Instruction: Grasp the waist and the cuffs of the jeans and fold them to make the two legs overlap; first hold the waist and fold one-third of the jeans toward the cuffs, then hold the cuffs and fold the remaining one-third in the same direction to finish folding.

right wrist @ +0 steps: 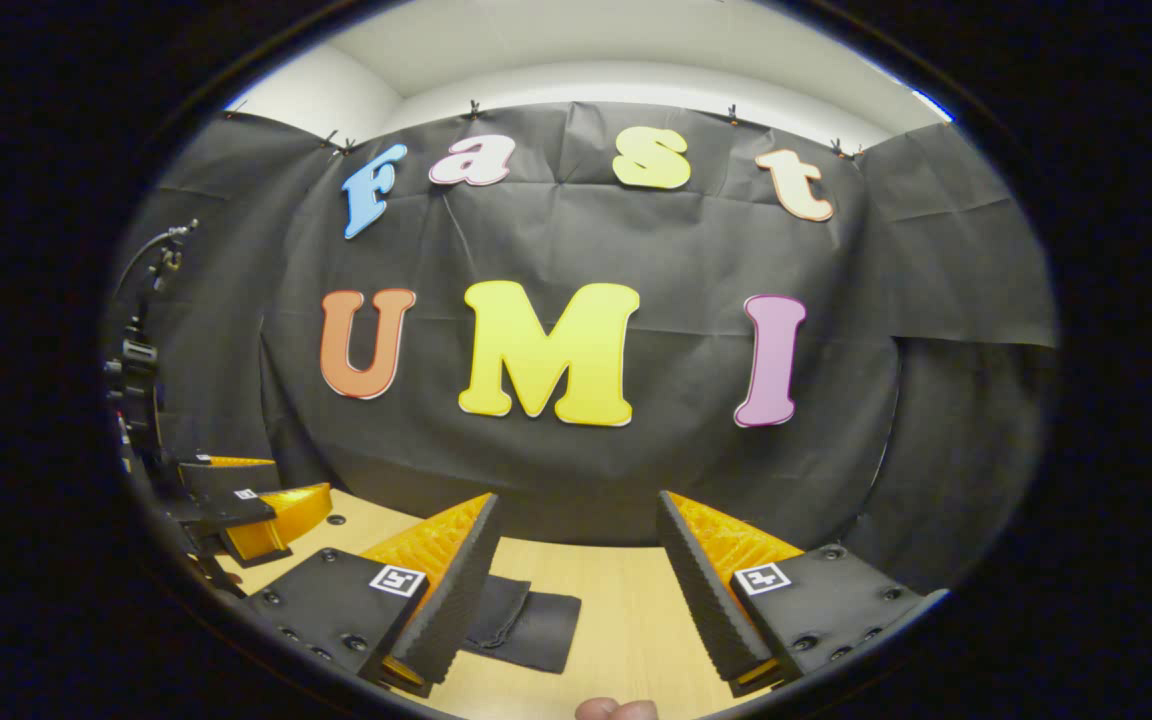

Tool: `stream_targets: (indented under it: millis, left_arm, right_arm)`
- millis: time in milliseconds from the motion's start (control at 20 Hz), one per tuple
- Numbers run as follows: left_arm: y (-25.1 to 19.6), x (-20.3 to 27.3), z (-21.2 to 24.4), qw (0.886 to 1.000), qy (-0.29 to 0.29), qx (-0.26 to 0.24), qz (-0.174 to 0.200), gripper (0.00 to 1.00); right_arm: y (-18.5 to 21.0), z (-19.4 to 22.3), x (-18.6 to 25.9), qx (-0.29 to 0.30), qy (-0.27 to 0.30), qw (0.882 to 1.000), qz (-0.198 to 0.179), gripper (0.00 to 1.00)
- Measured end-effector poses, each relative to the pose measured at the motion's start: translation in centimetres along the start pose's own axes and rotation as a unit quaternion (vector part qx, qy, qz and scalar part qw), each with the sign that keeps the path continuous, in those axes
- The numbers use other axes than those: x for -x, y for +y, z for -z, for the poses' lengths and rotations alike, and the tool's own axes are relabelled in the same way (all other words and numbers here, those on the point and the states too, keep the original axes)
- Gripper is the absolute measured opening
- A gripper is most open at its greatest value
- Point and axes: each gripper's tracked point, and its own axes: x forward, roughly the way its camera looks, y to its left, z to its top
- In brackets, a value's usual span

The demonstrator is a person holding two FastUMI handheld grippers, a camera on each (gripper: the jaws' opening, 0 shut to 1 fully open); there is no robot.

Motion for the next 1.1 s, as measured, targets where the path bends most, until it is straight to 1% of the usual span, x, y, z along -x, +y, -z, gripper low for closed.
stream_targets:
  millis: [50, 150, 250, 350, 400, 450, 550, 600, 650, 700, 750, 900, 950, 1000, 1050, 1100]
  left_arm:
    - [0.1, 0.1, -0.8, 1.000, -0.013, -0.007, -0.004, 1.00]
    - [0.9, 0.4, -1.4, 0.999, -0.028, -0.017, -0.016, 1.00]
    - [0.7, 1.1, -2.0, 0.999, -0.039, -0.011, -0.015, 1.00]
    - [0.8, 1.3, -2.4, 0.999, -0.044, -0.017, -0.019, 1.00]
    - [0.9, 1.5, -2.3, 0.999, -0.043, -0.014, -0.020, 0.93]
    - [0.7, 1.8, -2.4, 0.999, -0.043, -0.008, -0.018, 1.00]
    - [0.8, 1.9, -2.5, 0.999, -0.043, -0.002, -0.021, 1.00]
    - [0.7, 2.0, -2.7, 0.999, -0.044, -0.003, -0.021, 0.93]
    - [0.9, 2.0, -3.0, 0.999, -0.048, -0.001, -0.021, 1.00]
    - [1.0, 2.2, -3.1, 0.999, -0.049, 0.003, -0.016, 0.93]
    - [1.1, 2.3, -3.4, 0.999, -0.053, 0.003, -0.015, 1.00]
    - [2.4, 2.1, -3.3, 0.998, -0.052, 0.004, -0.020, 1.00]
    - [2.7, 1.9, -2.9, 0.999, -0.042, 0.004, -0.022, 1.00]
    - [3.0, 1.8, -2.7, 0.999, -0.036, 0.005, -0.023, 1.00]
    - [3.1, 1.9, -2.8, 0.999, -0.036, 0.008, -0.021, 1.00]
    - [3.1, 1.9, -2.7, 0.999, -0.036, 0.010, -0.018, 1.00]
  right_arm:
    - [0.0, -0.1, 0.1, 0.004, -0.002, 1.000, 0.002, 0.94]
    - [-0.1, -0.2, 0.4, 0.003, -0.009, 1.000, 0.005, 0.94]
    - [-0.5, -0.1, 0.7, 0.002, -0.012, 1.000, 0.012, 0.94]
    - [-0.7, 0.4, 0.8, -0.001, -0.005, 1.000, 0.019, 0.94]
    - [-0.8, 0.4, 1.0, -0.004, -0.002, 1.000, 0.021, 0.94]
    - [-0.7, 0.5, 0.8, -0.008, -0.001, 1.000, 0.022, 0.94]
    - [-0.7, 0.5, 0.4, -0.008, -0.003, 1.000, 0.025, 0.94]
    - [-0.4, 0.5, 0.2, -0.009, -0.004, 1.000, 0.024, 0.94]
    - [0.2, 0.6, 0.1, -0.012, -0.002, 1.000, 0.021, 0.94]
    - [0.9, 0.7, 0.0, -0.018, -0.003, 1.000, 0.015, 0.96]
    - [1.7, 0.7, -0.1, -0.020, -0.005, 1.000, 0.007, 0.94]
    - [3.1, 1.6, -0.9, 0.005, -0.004, 1.000, -0.003, 0.98]
    - [3.7, 1.8, -1.0, 0.005, -0.001, 1.000, -0.007, 0.94]
    - [4.2, 1.8, -1.2, -0.001, 0.001, 1.000, -0.013, 0.96]
    - [4.7, 1.7, -1.2, -0.002, 0.003, 1.000, -0.016, 0.94]
    - [4.8, 1.5, -1.3, -0.002, 0.003, 1.000, -0.016, 0.94]
